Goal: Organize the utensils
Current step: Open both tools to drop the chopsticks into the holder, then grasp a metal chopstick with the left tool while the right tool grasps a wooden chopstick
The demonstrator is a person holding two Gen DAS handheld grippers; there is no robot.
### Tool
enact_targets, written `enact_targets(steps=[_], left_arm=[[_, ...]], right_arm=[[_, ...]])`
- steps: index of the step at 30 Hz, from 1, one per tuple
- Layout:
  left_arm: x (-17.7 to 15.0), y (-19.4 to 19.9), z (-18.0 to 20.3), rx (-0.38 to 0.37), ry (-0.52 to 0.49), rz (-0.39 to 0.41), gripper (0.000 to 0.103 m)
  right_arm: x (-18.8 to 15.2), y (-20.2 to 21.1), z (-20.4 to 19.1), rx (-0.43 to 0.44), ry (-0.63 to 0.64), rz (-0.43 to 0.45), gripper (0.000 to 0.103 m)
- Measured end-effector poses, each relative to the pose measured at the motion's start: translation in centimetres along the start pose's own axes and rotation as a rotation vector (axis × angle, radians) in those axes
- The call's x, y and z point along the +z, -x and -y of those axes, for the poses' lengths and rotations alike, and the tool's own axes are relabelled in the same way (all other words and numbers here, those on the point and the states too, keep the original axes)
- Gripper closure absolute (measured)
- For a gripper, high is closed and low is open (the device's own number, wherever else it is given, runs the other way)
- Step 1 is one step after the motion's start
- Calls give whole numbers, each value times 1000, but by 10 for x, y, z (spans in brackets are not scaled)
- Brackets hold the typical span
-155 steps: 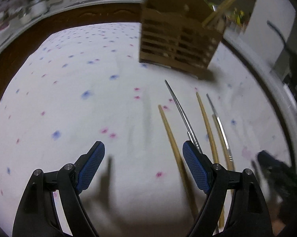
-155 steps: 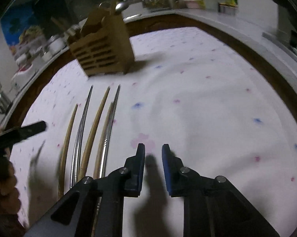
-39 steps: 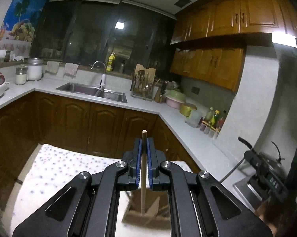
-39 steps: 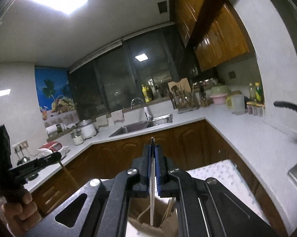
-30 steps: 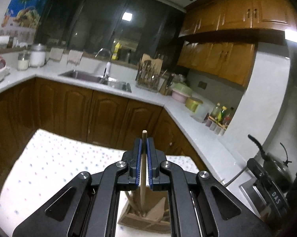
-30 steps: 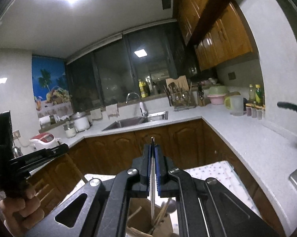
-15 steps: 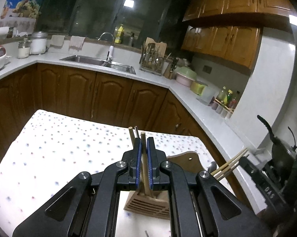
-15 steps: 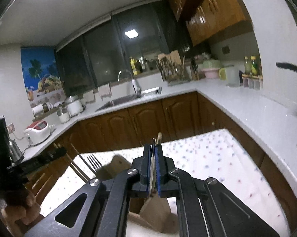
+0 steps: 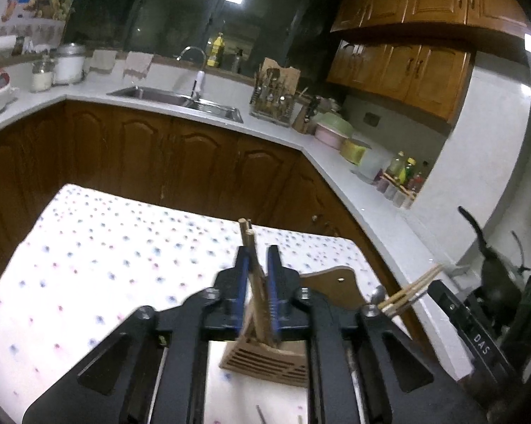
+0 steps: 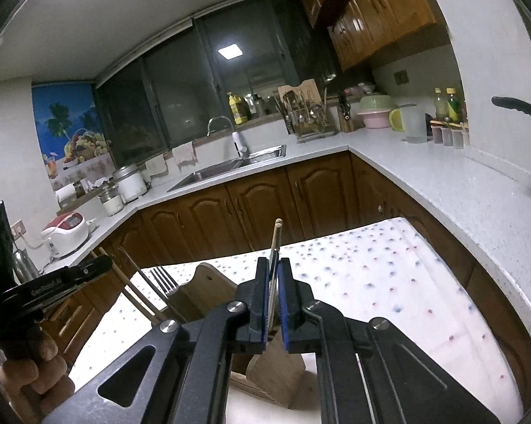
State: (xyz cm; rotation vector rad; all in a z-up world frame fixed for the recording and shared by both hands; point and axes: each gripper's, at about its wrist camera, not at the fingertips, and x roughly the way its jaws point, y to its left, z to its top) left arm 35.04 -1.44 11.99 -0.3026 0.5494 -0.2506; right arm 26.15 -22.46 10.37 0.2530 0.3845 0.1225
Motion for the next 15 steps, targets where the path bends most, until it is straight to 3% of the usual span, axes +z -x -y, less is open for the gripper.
enact_targets(steps=[1, 3, 4, 5, 6, 9, 15], left_arm=[[0, 3, 0, -3, 4, -1, 76], [-1, 13, 0, -9, 15, 11, 55], [-2, 20, 0, -13, 19, 23, 51], [-4, 28, 0, -13, 24, 33, 44], [-5, 32, -1, -13, 27, 37, 36], [-14, 52, -5, -10, 45, 54, 28], [-42, 80, -20, 18, 94, 34, 24]], right_arm=[[1, 3, 0, 4, -6, 10, 91], [3, 8, 3, 18, -26, 24, 62], [4, 11, 4, 22, -37, 35, 38], [5, 16, 6, 27, -48, 54, 25], [6, 24, 8, 28, -61, 77, 22], [7, 44, 13, 28, -90, 129, 17], [-3, 74, 20, 42, -128, 143, 11]])
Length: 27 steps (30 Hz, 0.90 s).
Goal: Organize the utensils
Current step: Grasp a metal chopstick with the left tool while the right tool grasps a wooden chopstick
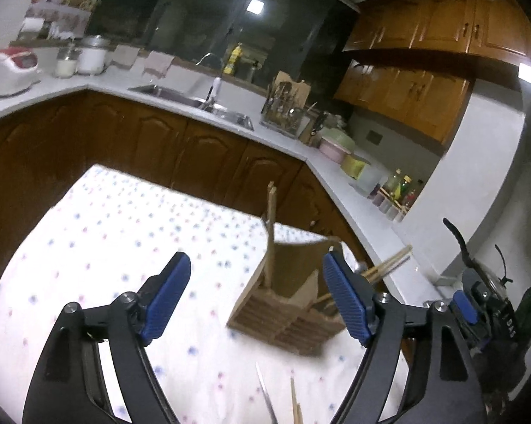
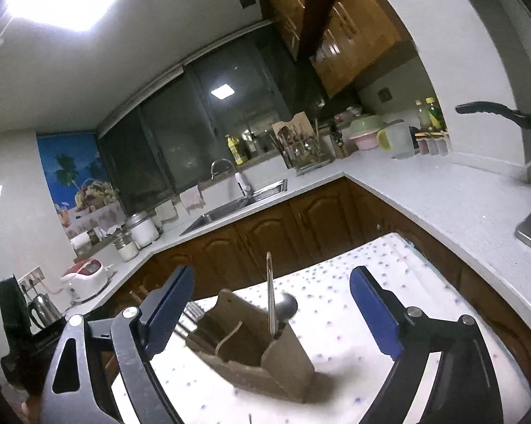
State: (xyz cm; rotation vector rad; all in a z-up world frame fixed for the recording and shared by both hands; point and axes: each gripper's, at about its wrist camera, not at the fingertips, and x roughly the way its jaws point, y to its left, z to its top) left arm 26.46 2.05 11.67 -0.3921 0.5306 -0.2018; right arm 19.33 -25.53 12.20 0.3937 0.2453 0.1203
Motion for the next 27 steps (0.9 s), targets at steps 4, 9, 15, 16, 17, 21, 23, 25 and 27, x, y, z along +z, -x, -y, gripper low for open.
enact_targets(steps=[4, 9, 15, 16, 17, 21, 23, 25, 27], left_arm=[[-20, 11, -8, 15, 19, -36, 24], [-48, 19, -21, 38, 39, -99, 24], [-84, 24, -34, 74, 57, -170, 24], [-91, 25, -36, 80, 58, -182, 24], [-96, 25, -38, 84, 57, -191, 24], [-115, 23, -41, 95, 58, -239, 24], [-125, 22, -42, 100, 55, -260, 24], [-133, 20, -43, 107, 50, -284, 24], [-139, 19, -45, 111, 48, -300, 24]], right_arm=[[-13, 21, 2, -5, -5, -15, 10], [-35, 41, 6, -19, -13, -67, 10], [-67, 61, 15, -38, -15, -150, 10], [-73, 64, 17, -45, -17, -164, 10], [-79, 68, 19, -51, -19, -178, 10], [-98, 78, 24, -69, -27, -220, 10], [-107, 83, 26, -86, -25, -237, 10], [-114, 85, 28, -95, -22, -253, 10], [-121, 87, 30, -100, -20, -268, 10]])
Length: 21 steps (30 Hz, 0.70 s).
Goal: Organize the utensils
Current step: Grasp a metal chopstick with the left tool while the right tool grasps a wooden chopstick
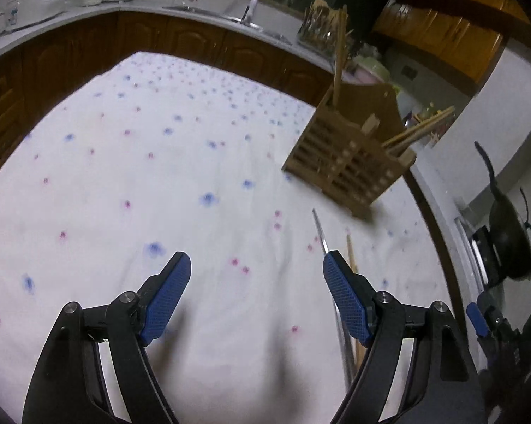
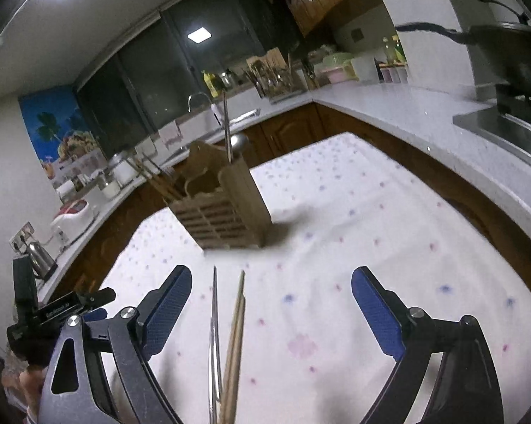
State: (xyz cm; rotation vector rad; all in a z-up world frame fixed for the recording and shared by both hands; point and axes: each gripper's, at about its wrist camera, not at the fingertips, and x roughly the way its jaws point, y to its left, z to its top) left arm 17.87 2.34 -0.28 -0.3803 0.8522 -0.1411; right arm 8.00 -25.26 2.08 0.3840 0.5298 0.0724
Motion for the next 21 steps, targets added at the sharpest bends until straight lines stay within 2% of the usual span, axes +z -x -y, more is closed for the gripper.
enact_targets(steps=[7, 9, 14, 18, 21], left_arm=[[-11, -4, -17, 41, 23, -33, 24], [-11, -5, -20, 53, 33, -39, 24], [-11, -7, -21, 71, 22, -53, 24], [-9, -13, -15, 70, 2, -72, 24], [-7, -23, -5, 64, -25, -108, 24]], right_arm=[[-28, -12, -13, 27, 54, -94, 11], [-40, -21, -24, 43, 104, -138, 22], [-65, -52, -45, 23, 200, -280, 63], [-87, -76, -54, 11, 272, -396, 69], [-91, -74, -60, -15, 338, -384, 74]])
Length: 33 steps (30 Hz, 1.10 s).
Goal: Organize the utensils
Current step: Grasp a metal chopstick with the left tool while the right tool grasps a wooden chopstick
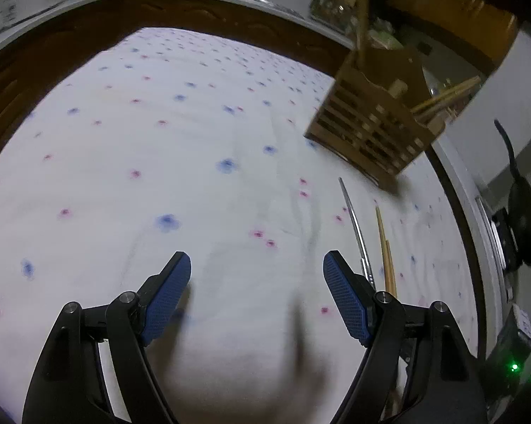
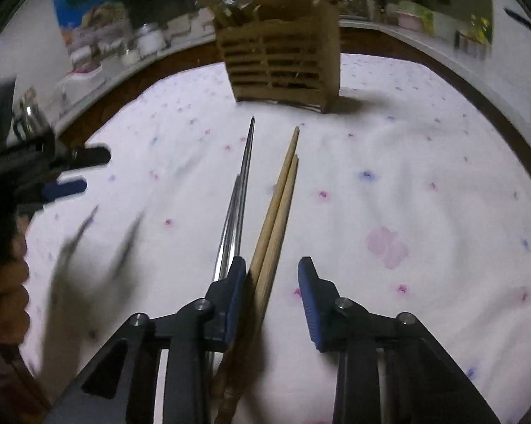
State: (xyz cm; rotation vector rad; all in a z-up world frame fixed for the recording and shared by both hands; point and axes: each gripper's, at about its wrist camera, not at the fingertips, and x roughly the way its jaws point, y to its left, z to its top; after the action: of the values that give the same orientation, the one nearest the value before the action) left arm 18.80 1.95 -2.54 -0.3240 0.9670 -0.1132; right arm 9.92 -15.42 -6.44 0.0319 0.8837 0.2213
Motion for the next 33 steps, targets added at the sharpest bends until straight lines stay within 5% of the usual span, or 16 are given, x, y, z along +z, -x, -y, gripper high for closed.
enact_targets(steps=[3, 7, 11, 21, 22, 24, 25, 27, 30, 33], left_arm=[[3, -8, 13, 2, -39, -23, 24], [9, -23, 28, -2, -78, -55, 24], [19, -40, 44, -7, -107, -79, 24], [53, -89, 100, 21, -236, -119, 26], [54, -98, 105, 30, -251, -135, 28], [54, -112, 111, 47, -280, -168, 49], [49, -113, 117, 78, -334, -141, 50], [38, -110, 126, 98, -433, -124, 67], [22, -99, 124, 67, -529, -118, 75], [20, -88, 108, 19, -507, -142, 77]], right_arm=[[0, 4, 11, -2, -13, -7, 82], [-5, 14, 46, -45, -90, 1, 81], [-4, 26, 78, 19, -198, 13, 75], [64, 7, 93, 118, -224, 74, 75], [69, 4, 96, 117, -230, 74, 75], [76, 0, 98, 123, -242, 76, 75], [78, -2, 100, 129, -248, 75, 75], [80, -5, 99, 128, -244, 71, 75], [81, -7, 97, 137, -228, 63, 75], [82, -13, 93, 131, -198, 50, 75]])
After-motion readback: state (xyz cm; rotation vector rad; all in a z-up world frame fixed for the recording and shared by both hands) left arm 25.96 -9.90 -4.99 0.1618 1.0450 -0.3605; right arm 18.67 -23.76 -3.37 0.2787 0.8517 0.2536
